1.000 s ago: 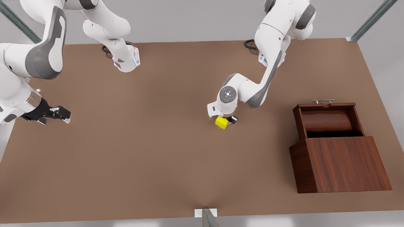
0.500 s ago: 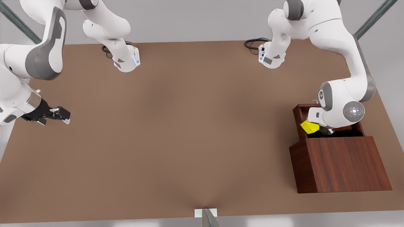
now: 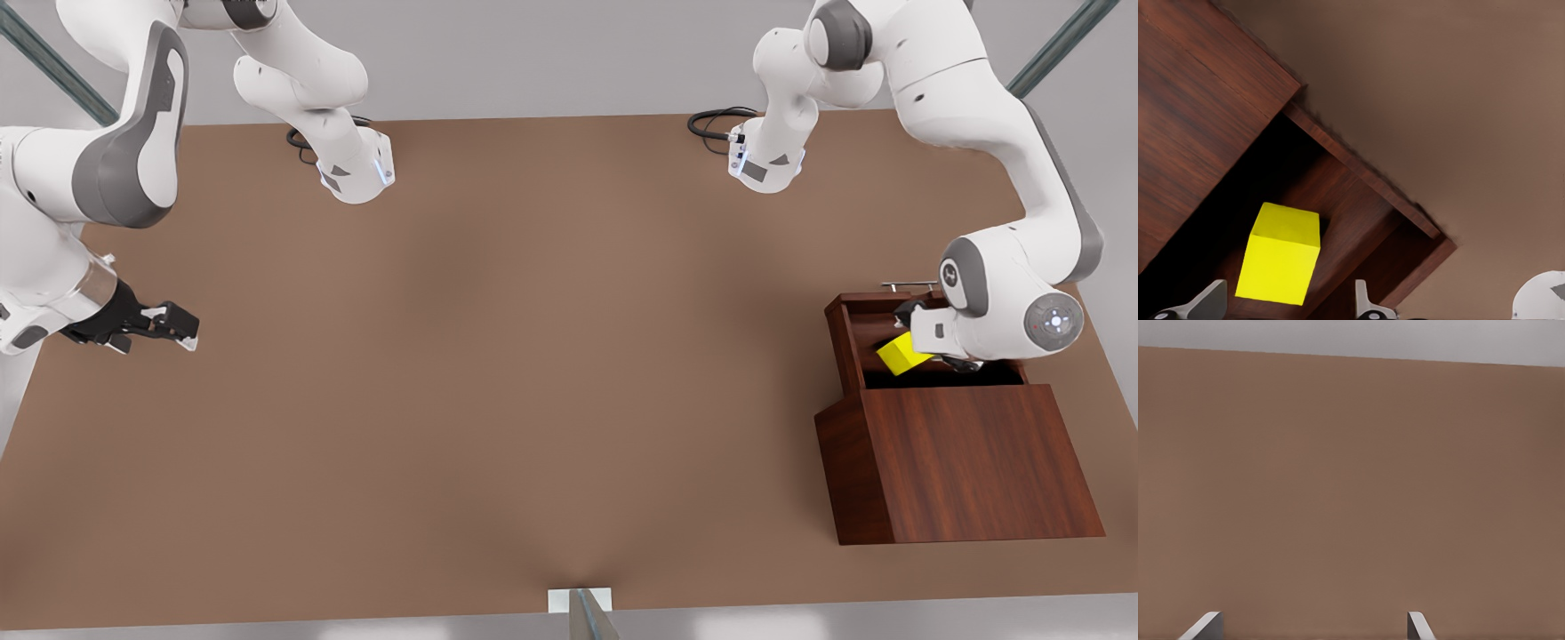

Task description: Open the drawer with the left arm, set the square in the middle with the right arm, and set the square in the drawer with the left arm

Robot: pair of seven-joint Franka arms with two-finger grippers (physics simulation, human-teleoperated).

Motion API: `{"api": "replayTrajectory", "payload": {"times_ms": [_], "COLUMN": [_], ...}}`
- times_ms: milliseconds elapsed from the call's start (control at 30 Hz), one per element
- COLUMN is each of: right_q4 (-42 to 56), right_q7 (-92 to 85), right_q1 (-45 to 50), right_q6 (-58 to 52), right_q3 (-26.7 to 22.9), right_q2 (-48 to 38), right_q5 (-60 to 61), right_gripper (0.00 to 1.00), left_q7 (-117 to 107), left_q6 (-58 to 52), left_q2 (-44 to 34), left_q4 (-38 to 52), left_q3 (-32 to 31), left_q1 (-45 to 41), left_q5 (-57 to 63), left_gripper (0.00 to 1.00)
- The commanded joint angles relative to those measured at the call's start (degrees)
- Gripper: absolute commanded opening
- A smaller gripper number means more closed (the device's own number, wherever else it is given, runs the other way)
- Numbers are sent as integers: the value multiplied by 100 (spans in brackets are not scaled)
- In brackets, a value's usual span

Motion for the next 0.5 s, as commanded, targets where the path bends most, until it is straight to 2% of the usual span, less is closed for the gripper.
{"api": "replayTrajectory", "payload": {"times_ms": [0, 67, 167, 233, 467], "right_q4": [0, 0, 0, 0, 9], "right_q7": [0, 0, 0, 0, 0], "right_q1": [0, 0, 0, 0, 0], "right_q6": [6, -3, 6, 6, -29], "right_q3": [0, 0, 0, 0, 0], "right_q2": [0, 0, 0, 0, 0], "right_q5": [0, 0, 0, 0, 0], "right_gripper": [100, 100, 100, 100, 100], "left_q7": [-599, -2761, -5486, -5901, -5998], "left_q6": [4, 48, 311, 435, 558], "left_q2": [-73, -73, -73, -205, -504], "left_q4": [125, 986, 1487, 1487, 1426], "left_q3": [-299, -1845, -3445, -4193, -4246], "left_q1": [62, 1152, 2092, 2567, 2585], "left_q5": [36, 80, 809, 1161, 1135], "left_gripper": [100, 100, 100, 100, 100]}}
